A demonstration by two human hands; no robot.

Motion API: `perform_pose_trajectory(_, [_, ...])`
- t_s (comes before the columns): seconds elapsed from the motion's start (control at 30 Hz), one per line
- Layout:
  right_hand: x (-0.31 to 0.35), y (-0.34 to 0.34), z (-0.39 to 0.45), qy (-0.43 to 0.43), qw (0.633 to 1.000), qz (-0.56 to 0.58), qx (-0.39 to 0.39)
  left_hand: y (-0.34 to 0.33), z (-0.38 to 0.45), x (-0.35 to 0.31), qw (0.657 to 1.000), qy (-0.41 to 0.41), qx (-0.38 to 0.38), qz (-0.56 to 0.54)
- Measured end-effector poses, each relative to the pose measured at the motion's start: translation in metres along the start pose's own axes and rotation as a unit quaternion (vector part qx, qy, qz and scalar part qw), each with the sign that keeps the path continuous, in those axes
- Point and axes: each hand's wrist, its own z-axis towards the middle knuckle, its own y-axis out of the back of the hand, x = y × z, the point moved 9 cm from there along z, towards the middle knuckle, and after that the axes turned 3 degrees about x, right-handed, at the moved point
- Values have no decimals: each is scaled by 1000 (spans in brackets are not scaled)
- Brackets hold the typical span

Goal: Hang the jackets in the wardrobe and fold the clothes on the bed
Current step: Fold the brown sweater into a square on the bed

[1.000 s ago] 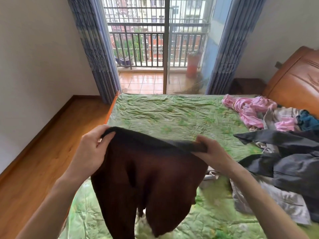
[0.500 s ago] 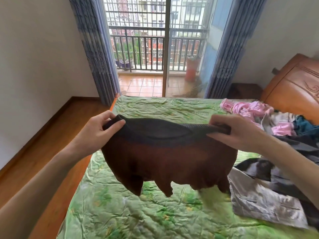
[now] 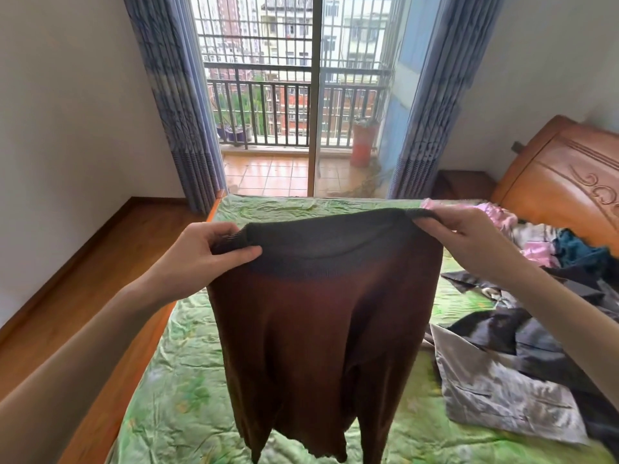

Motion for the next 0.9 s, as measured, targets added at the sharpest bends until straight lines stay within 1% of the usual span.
perform_pose_trajectory(0.07, [-3,-1,2,-16,998,48,-24,2,3,-3,1000,3,-6,-12])
perform_pose_trajectory(0.13, [-1,-3,4,-39,992,114,-28,7,6,0,1000,8,-5,-13])
perform_pose_trajectory(0.2, [3,-9,6,-37,991,130,6,11,10,8,1000,20,-2,-13])
perform_pose_trajectory(0.33, [-2,-33,9,-14,992,26,127,17,27,26,999,41,10,18])
perform_pose_trajectory(0.37, [-8,-39,12,-1,988,-34,152,19,35,29,998,45,17,35])
perform_pose_trajectory(0.43, [-20,-50,20,34,967,-165,189,23,51,32,994,39,45,94])
perform_pose_trajectory(0.47, [-28,-54,26,40,961,-193,196,24,58,34,989,31,68,131])
perform_pose_trajectory(0.57, [-54,-50,48,17,965,-196,171,27,79,48,969,24,126,210])
perform_pose_trajectory(0.63, [-72,-45,59,-8,968,-207,142,36,91,60,954,7,124,273])
perform_pose_trajectory(0.7, [-91,-47,65,-43,966,-224,122,46,99,72,946,3,99,308])
perform_pose_trajectory(0.77, [-105,-53,68,-58,968,-226,95,50,104,80,945,-4,65,321])
perform_pose_trajectory(0.83, [-116,-55,72,-72,979,-185,39,54,106,84,944,-18,20,329])
perform_pose_trajectory(0.9, [-126,-52,73,-120,985,-121,-19,65,108,96,944,-4,-25,328])
